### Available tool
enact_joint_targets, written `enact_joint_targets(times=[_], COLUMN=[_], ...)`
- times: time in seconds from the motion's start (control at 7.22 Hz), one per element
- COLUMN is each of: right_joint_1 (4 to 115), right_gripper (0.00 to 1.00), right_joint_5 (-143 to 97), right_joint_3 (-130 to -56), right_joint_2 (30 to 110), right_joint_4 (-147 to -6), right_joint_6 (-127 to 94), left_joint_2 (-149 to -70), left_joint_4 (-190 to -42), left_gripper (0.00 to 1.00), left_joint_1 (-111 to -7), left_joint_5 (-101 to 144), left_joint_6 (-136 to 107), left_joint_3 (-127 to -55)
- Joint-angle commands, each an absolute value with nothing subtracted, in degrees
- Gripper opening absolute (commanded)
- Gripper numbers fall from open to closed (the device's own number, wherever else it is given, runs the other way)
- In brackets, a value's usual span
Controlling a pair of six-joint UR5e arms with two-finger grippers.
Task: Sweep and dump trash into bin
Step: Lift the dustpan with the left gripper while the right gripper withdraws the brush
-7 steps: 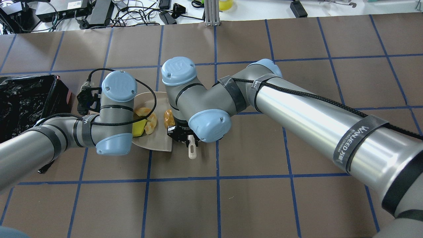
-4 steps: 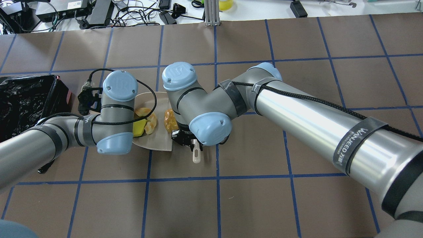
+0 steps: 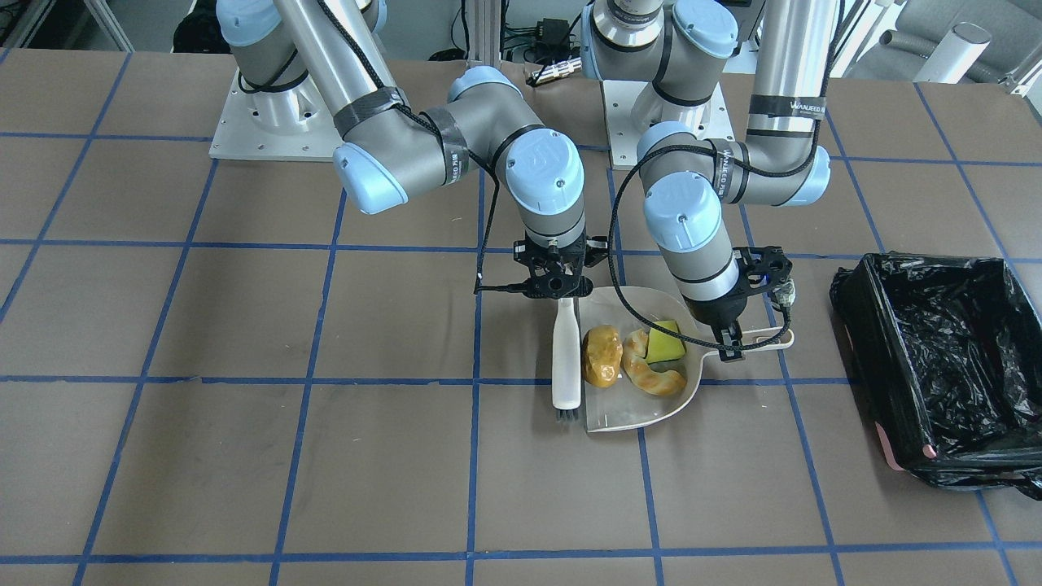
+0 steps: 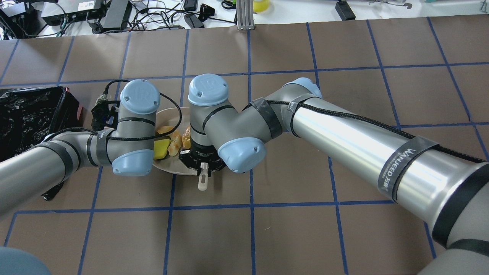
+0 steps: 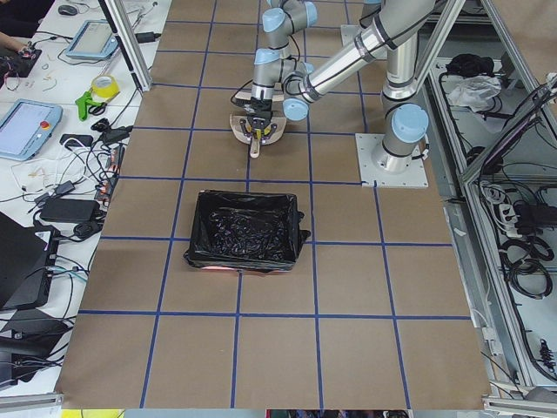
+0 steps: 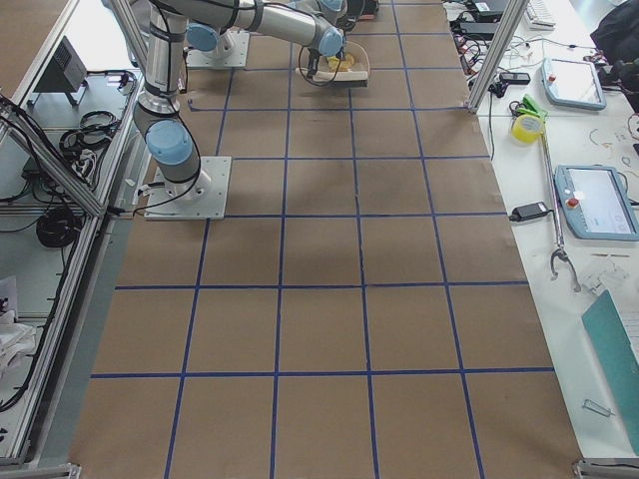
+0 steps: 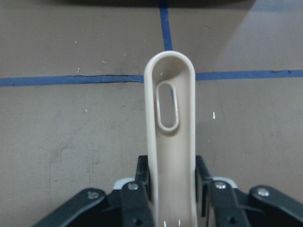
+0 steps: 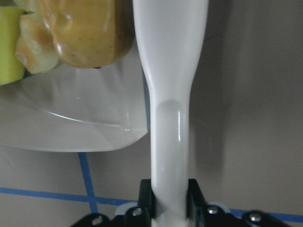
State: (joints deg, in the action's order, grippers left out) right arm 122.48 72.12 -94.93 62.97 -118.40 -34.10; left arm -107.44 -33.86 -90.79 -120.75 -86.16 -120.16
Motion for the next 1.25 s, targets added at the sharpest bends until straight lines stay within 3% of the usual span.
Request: enact_joint_targets(times=[0.0,1.11], right_joint_1=[122.52,121.99], right_gripper=[0.00,0.00], right_joint_5=[66.13,75.76], right_joint_3=[-94.75,-94.66], right_joint_2=[62.40,62.93], right_joint_4=[-121.54,-119.53], right_joint_6=[-35.49,-31.91], left_joint_2=[-107.49,-107.31], left_joint_4=[-34.37,-34.28], left_gripper=[0.00,0.00], left_joint_1=[-90.79,-90.79], left_joint_5=[-120.67,-120.50], left_joint_6=[-86.13,-86.13], left_joint_3=[-119.88,-119.88])
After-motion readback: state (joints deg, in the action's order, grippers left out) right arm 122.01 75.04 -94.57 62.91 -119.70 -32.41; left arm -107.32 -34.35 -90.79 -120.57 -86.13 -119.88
